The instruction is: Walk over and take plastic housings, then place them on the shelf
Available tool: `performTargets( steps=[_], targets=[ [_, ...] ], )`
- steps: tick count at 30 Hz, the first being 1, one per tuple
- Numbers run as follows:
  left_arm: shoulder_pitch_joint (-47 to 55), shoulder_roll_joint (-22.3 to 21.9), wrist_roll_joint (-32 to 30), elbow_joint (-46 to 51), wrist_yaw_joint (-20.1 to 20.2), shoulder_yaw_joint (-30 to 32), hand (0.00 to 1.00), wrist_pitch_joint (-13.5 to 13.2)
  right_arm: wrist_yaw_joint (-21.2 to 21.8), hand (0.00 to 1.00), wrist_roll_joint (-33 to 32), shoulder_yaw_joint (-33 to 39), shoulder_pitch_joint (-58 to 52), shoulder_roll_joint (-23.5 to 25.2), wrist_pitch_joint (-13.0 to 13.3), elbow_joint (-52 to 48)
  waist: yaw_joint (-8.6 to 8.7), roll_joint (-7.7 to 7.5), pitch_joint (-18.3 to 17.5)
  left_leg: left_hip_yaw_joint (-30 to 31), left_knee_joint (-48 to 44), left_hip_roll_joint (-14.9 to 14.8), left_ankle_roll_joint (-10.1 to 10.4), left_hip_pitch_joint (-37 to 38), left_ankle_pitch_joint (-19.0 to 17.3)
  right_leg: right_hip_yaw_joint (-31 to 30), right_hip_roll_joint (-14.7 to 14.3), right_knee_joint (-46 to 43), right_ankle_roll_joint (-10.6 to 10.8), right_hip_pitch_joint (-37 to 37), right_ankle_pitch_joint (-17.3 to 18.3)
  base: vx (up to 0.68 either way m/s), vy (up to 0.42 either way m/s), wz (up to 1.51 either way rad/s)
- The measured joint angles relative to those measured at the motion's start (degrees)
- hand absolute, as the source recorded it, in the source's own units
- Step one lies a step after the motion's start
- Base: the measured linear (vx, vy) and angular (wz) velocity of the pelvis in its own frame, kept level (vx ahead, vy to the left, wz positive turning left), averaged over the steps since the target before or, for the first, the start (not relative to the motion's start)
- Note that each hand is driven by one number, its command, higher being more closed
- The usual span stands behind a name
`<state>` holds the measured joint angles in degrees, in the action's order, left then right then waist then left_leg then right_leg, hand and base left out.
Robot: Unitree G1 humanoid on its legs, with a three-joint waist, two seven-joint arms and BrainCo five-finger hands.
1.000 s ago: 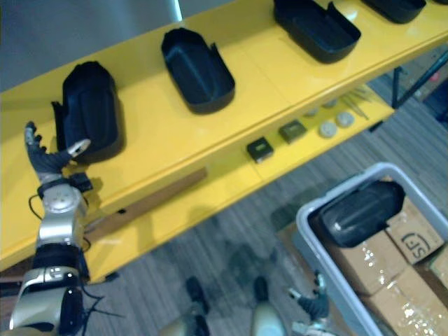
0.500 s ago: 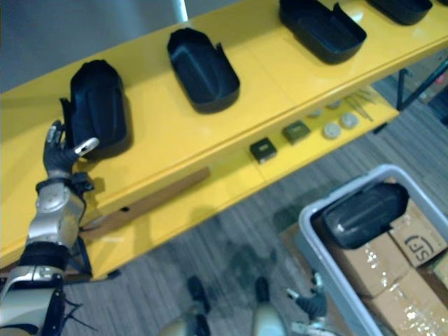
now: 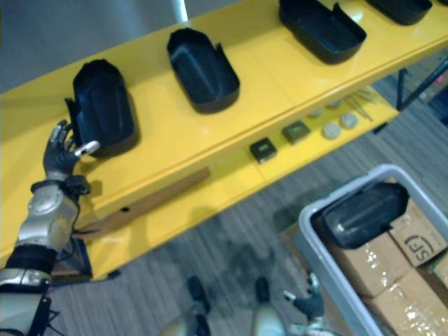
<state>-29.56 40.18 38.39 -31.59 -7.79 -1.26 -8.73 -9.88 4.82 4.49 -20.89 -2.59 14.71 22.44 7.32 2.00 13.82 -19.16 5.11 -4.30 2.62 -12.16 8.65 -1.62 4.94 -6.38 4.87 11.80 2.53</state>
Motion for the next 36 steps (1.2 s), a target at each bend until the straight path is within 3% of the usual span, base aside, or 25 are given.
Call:
performTargets(
  steps=[5, 8, 11, 15, 18, 21, 26, 32, 36],
  targets=[
    [-0.01, -0.03, -1.5, -0.03, -0.71, 0.01, 0.0, 0.08, 0.0, 0.0, 0.07, -0.05, 1.04, -0.12, -0.08, 1.13, 0.13, -0.03, -0.02, 0.01, 0.01, 0.0, 0.0, -0.02, 0.0, -0.01, 0.02, 0.0, 0.02, 0.0, -0.02, 0.0, 0.0, 0.0],
    [-0.43, -1.76, -8.22, 0.01, -3.86, 1.55, 0.0, 0.73, 0.0, 0.0, 0.46, -0.08, 1.86, -0.11, -0.07, 1.11, 0.37, -0.09, -0.05, 0.23, 0.01, 0.02, 0.0, -0.02, 0.0, 0.13, 0.04, 0.0, 0.04, -0.12, -0.03, 0.0, 0.0, 0.02],
    [-0.39, -9.57, -19.56, 4.29, -10.92, 8.21, 0.0, 2.57, -0.03, 0.0, 0.43, -0.13, 2.47, 0.03, 0.03, 0.92, 0.5, -0.18, -0.1, 0.98, -0.01, 0.1, -0.04, -0.01, 0.05, 0.81, 0.11, 0.14, 0.05, -0.66, -0.02, 0.01, -0.002, 0.12],
    [8.55, -22.19, -40.63, 25.68, -22.37, 11.27, 0.0, 4.43, -0.26, 0.0, 0.42, 0.01, 4.27, 0.39, 0.51, -0.44, 0.36, -0.51, -0.29, 1.41, -0.02, 0.04, -0.04, 0.56, 0.06, 1.54, 0.07, 0.45, 0.02, -1.62, 0.0, 0.04, -0.008, 0.06],
    [16.48, -30.81, -53.21, 38.82, -28.01, 12.42, 0.0, 5.48, -0.96, 0.0, 0.43, 0.73, 4.34, 1.35, 1.41, -4.96, 0.43, -0.47, -0.4, 1.19, 0.01, 0.01, 0.03, 2.71, -0.03, 1.4, -0.08, 1.03, 0.01, -3.79, 0.01, 0.03, -0.012, -0.06],
    [21.44, -34.64, -61.57, 47.13, -31.6, 12.53, 0.0, 5.22, -1.54, 0.0, 0.48, 1.81, 4.76, 1.74, 2.15, -9.58, 0.13, -0.41, -2.15, -0.31, 0.02, -0.39, 0.1, 3.68, -0.37, -0.11, -0.5, 1.42, -0.03, -3.79, -0.18, -0.01, -0.011, -0.23],
    [25.46, -38.62, -65.75, 52.99, -32.18, 8.37, 0.0, 2.88, -2.43, 0.0, 0.49, 5.3, 5.14, 1.87, 2.93, -16.34, 0.12, -0.28, -6.09, -3.98, 0.03, -0.43, 0.0, 5.27, -1.23, -3.6, -0.69, 3.19, 0.41, -3.87, -0.92, 0.0, 0.007, -0.41],
    [28.29, -38.6, -65.75, 54.57, -26.29, -2.63, 0.0, -2.72, -4.44, 0.0, 0.45, 9.88, 4.43, 2.56, 2.98, -22.5, 1.88, -0.73, -7.76, -8.62, 0.01, -0.47, -0.05, 7.0, -2.05, -8.25, -0.83, 4.26, 1.24, -3.44, -2.57, 0.01, 0.016, -0.38],
    [29.9, -38.64, -63.08, 52.67, -22.46, -5.03, 0.0, -4.78, -5.35, 0.0, 0.44, 10.58, 3.41, 3.29, 2.95, -26.76, 2.85, -0.85, -7.91, -15.61, -0.04, -0.84, 0.67, 9.18, -3.8, -15.31, -1.59, 4.57, 2.42, -1.84, -3.74, 0.03, 0.014, -0.85]
  ],
)
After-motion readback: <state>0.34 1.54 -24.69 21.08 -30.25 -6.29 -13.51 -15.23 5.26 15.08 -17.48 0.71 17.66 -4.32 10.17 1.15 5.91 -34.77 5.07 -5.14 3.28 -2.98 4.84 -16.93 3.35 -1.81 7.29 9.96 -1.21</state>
